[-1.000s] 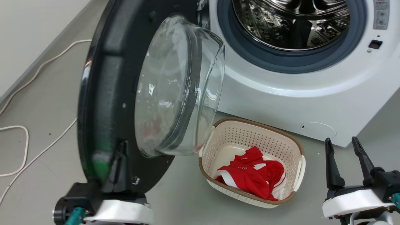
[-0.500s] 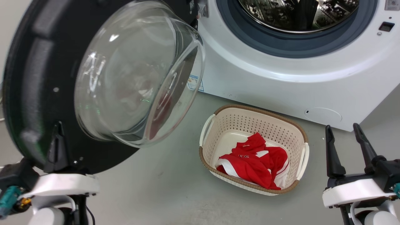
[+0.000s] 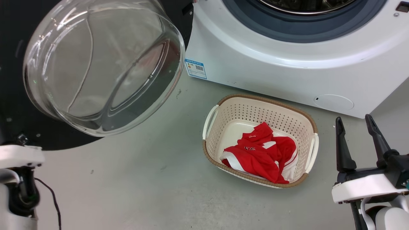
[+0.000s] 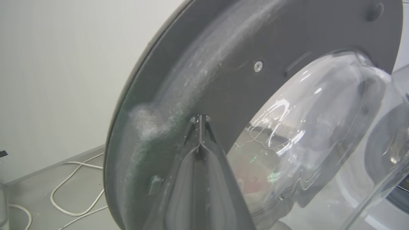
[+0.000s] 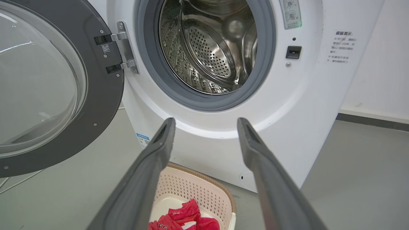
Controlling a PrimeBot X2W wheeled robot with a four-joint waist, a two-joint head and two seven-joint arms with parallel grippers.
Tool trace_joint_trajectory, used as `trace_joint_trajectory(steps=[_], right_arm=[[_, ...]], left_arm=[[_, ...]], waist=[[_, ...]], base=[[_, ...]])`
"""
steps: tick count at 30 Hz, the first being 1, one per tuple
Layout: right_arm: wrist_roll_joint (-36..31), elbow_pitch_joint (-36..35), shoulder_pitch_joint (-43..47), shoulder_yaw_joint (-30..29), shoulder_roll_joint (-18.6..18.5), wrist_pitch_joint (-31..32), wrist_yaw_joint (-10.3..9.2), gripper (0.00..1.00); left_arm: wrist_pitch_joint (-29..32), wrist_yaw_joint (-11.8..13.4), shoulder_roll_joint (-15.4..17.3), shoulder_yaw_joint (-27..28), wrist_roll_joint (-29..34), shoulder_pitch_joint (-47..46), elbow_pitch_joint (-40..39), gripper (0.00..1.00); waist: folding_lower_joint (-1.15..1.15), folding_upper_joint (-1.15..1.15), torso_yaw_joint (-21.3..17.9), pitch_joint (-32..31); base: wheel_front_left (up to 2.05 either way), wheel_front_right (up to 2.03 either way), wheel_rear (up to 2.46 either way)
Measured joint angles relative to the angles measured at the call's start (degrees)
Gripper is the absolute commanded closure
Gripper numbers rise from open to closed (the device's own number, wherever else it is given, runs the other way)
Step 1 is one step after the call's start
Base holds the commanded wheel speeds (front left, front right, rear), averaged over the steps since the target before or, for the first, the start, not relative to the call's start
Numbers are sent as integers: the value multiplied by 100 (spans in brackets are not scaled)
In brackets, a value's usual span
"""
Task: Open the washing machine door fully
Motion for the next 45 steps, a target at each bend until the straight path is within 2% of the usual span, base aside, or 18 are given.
trace_joint_trajectory(steps=[6, 13, 18, 24, 32, 37, 45], right_arm=[[-41, 22, -87, 12, 0, 2, 0, 0], [-31, 100, -97, 22, 0, -52, 0, 0], [36, 213, -93, 4, 0, -126, 0, 0], [166, 379, -66, 10, 0, -253, 0, 0], [221, 532, 21, 78, -1, -357, 0, 0], [256, 599, 34, 82, 0, -403, 0, 0], [256, 690, 7, 249, -1, -455, 0, 0]], left_arm=[[-9, -309, 64, 385, 181, -382, 631, 100], [-9, -516, 83, 739, 500, -550, 1058, 100], [-9, -543, -33, 900, 991, -436, 839, 100], [-8, -509, -408, 904, 1545, 211, 215, 100], [-9, -624, -1076, 471, 1995, 986, -647, 100], [-9, -749, -1457, -48, 2229, 1172, -902, 100], [-9, -1026, -1696, -759, 2382, 1078, -730, 100]], waist=[[0, 0, -59, 72], [0, 0, -134, 46], [0, 0, -169, -71], [0, 0, -263, -322], [-1, 0, -575, -587], [0, 0, -834, -700], [-1, 0, -1370, -808]], base=[[0, 0, 0], [0, 0, 0], [0, 0, 0], [0, 0, 0], [0, 0, 0], [0, 0, 0], [0, 0, 0]])
